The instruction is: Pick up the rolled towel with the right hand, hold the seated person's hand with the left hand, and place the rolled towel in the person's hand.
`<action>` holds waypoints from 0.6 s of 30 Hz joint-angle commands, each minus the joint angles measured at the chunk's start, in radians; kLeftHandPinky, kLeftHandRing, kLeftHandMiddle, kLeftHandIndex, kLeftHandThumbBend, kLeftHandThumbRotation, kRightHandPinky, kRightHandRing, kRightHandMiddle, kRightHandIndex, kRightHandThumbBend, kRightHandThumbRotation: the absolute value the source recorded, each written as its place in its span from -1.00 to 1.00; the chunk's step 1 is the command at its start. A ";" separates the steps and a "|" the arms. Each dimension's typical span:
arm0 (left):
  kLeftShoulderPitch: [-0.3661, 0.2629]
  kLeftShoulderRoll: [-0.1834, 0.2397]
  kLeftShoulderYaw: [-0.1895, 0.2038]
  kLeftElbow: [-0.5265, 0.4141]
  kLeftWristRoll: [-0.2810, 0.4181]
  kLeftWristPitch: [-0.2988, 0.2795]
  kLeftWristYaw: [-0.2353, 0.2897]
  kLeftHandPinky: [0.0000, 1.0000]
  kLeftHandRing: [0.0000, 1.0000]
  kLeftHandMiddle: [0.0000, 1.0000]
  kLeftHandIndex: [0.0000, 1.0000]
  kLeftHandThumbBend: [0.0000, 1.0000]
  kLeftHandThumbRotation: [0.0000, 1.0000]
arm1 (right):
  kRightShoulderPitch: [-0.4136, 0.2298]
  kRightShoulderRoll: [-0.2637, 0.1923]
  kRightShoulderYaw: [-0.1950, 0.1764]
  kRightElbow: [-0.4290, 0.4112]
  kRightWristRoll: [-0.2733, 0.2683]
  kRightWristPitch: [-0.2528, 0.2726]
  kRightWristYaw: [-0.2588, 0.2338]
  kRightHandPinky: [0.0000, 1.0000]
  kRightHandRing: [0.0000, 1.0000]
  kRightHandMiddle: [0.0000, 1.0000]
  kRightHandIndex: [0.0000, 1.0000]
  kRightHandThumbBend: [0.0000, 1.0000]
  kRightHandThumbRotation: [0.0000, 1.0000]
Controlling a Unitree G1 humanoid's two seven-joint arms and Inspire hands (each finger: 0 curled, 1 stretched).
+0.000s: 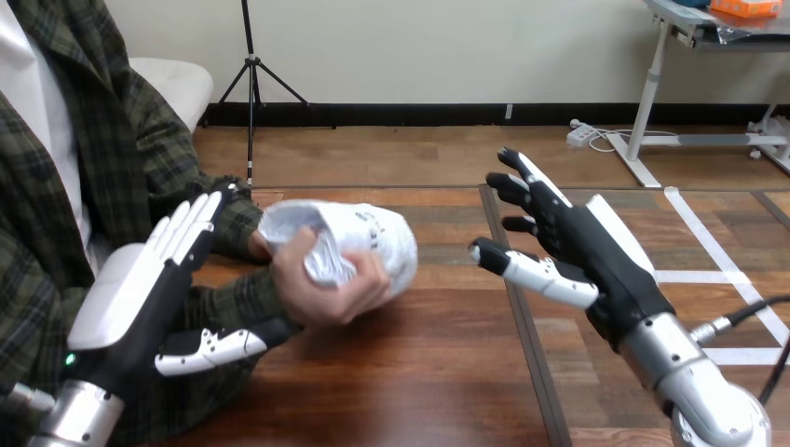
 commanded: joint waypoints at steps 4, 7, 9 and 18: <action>-0.023 -0.014 -0.008 0.038 -0.024 -0.061 0.032 1.00 1.00 1.00 1.00 1.00 0.70 | 0.011 -0.002 -0.032 -0.036 0.023 -0.055 -0.019 0.71 0.88 0.85 0.96 1.00 0.36; -0.020 -0.020 -0.012 0.046 -0.015 -0.078 0.044 1.00 1.00 1.00 1.00 1.00 0.70 | 0.025 0.000 -0.035 -0.028 0.025 -0.072 -0.019 0.68 0.87 0.84 0.96 1.00 0.37; -0.017 -0.026 -0.016 0.052 -0.015 -0.093 0.046 1.00 1.00 1.00 1.00 1.00 0.70 | 0.034 0.002 -0.036 -0.023 0.026 -0.082 -0.019 0.67 0.87 0.84 0.96 1.00 0.38; 0.007 -0.061 -0.029 0.045 -0.020 -0.139 0.053 1.00 1.00 1.00 1.00 1.00 0.74 | 0.075 0.003 -0.042 -0.006 0.047 -0.121 -0.015 0.63 0.85 0.82 0.94 1.00 0.35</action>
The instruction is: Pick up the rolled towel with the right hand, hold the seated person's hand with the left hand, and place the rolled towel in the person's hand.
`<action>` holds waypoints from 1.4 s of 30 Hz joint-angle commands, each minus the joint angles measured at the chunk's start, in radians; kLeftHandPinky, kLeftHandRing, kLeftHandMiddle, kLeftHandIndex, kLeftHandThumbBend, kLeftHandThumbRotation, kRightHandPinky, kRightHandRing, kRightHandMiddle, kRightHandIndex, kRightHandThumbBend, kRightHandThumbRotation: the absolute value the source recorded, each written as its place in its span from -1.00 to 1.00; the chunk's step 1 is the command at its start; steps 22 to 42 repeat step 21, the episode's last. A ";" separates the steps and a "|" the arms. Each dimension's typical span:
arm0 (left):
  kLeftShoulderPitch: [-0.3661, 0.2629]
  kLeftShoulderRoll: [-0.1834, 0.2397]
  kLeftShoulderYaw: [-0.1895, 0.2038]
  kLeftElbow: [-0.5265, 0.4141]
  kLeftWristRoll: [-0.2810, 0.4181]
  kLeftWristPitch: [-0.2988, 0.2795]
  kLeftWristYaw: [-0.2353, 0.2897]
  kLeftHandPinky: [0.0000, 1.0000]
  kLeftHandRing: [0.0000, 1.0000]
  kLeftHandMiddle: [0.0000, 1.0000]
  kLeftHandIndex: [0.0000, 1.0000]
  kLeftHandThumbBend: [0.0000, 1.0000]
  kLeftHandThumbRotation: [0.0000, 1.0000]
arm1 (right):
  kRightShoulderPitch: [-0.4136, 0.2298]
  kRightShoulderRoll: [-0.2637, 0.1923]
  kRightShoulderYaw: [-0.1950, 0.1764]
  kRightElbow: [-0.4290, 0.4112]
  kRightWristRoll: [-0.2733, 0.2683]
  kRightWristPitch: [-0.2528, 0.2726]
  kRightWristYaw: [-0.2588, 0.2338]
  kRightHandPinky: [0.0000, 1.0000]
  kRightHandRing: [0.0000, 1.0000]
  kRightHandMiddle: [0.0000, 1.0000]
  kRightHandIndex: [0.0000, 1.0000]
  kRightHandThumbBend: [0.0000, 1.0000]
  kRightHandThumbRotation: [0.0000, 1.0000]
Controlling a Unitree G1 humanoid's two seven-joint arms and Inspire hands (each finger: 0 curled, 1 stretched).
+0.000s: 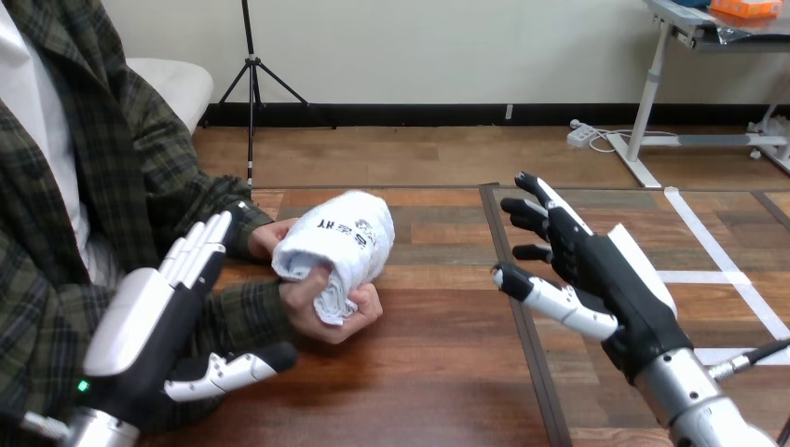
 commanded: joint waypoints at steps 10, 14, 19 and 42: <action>-0.019 -0.082 -0.046 0.044 -0.106 -0.145 -0.040 1.00 1.00 1.00 1.00 1.00 0.74 | 0.026 0.000 -0.025 0.019 0.039 -0.096 -0.008 0.64 0.83 0.81 0.92 1.00 0.35; -0.018 -0.097 -0.061 0.053 -0.143 -0.166 -0.080 1.00 1.00 1.00 1.00 1.00 0.75 | 0.038 0.001 -0.027 0.030 0.041 -0.117 -0.011 0.64 0.83 0.81 0.92 1.00 0.39; -0.019 -0.138 -0.100 0.092 -0.300 -0.201 -0.206 1.00 1.00 1.00 1.00 1.00 0.72 | 0.050 0.006 -0.029 0.051 0.049 -0.148 -0.014 0.64 0.82 0.80 0.92 1.00 0.40; -0.019 -0.152 -0.123 0.102 -0.380 -0.207 -0.276 1.00 1.00 1.00 1.00 1.00 0.71 | 0.054 0.007 -0.029 0.061 0.048 -0.162 -0.018 0.64 0.82 0.80 0.92 1.00 0.41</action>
